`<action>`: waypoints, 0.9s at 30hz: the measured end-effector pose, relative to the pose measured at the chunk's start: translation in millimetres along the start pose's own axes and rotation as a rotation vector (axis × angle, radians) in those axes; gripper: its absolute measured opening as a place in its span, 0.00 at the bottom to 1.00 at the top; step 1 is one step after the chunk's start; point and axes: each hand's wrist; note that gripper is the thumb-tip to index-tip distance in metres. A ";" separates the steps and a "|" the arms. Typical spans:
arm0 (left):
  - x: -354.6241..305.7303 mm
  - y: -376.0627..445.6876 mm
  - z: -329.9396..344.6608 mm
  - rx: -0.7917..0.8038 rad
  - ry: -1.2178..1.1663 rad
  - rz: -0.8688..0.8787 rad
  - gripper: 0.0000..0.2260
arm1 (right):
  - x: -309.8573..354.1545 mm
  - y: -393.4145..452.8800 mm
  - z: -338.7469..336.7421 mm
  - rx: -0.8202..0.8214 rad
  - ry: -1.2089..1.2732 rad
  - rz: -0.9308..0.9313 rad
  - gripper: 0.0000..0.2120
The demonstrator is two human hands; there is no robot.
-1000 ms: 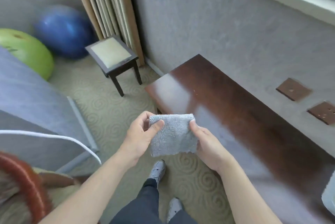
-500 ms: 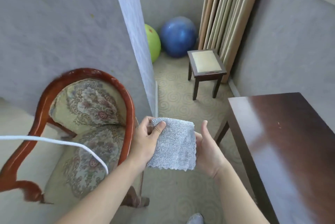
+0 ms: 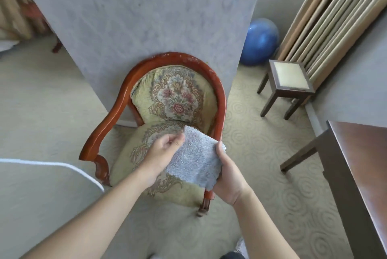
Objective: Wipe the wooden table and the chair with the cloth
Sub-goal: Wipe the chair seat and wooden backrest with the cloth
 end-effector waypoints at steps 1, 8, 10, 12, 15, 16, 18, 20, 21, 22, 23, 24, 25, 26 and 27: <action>8.0 -0.2 -13.1 0.008 0.043 0.012 0.27 | -9.5 1.8 10.9 0.011 0.009 0.002 0.30; 45.7 9.1 -43.9 0.058 -0.064 -0.028 0.38 | -48.1 21.2 44.5 -0.003 -0.041 0.058 0.27; 57.6 20.5 -45.6 0.041 0.003 -0.065 0.33 | -51.5 35.2 42.1 -0.067 -0.041 0.086 0.26; 72.7 35.3 -48.9 -0.005 0.077 -0.116 0.26 | -53.0 54.9 37.7 -0.142 -0.031 0.127 0.24; 101.4 64.4 -60.1 -0.035 0.187 -0.241 0.26 | -55.9 98.5 24.6 -0.244 -0.022 0.192 0.23; 112.8 75.7 -64.8 -0.033 0.227 -0.289 0.25 | -58.1 115.7 18.0 -0.283 -0.014 0.202 0.23; 133.6 101.7 -74.5 -0.019 0.286 -0.349 0.22 | -62.4 153.2 4.2 -0.387 0.005 0.210 0.25; 153.6 129.0 -80.6 -0.010 0.375 -0.364 0.18 | -68.8 190.7 -7.6 -0.490 0.009 0.192 0.28; 164.6 141.8 -82.2 -0.001 0.431 -0.365 0.16 | -73.7 209.0 -14.6 -0.523 0.000 0.175 0.28; 175.9 154.5 -82.4 0.018 0.488 -0.367 0.15 | -78.9 226.0 -23.5 -0.557 -0.030 0.159 0.29; 187.6 166.7 -81.7 0.039 0.550 -0.362 0.13 | -84.2 242.5 -33.2 -0.615 -0.083 0.148 0.30; 199.9 179.2 -80.6 0.060 0.615 -0.345 0.12 | -89.6 259.1 -42.0 -0.698 -0.155 0.136 0.30; 213.3 190.5 -79.5 0.078 0.679 -0.321 0.13 | -94.7 275.1 -49.5 -0.779 -0.264 0.115 0.30; 227.1 201.2 -79.3 0.097 0.739 -0.295 0.14 | -100.5 289.1 -57.0 -0.856 -0.400 0.090 0.29; 241.7 213.7 -79.7 0.119 0.801 -0.259 0.18 | -106.0 301.7 -63.7 -0.930 -0.514 0.057 0.28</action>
Point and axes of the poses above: each hand's wrist, its own y-axis towards the middle knuckle, its own z-axis out of the palm, x = y × z, and after that the axes turned 9 degrees about -x, right-handed
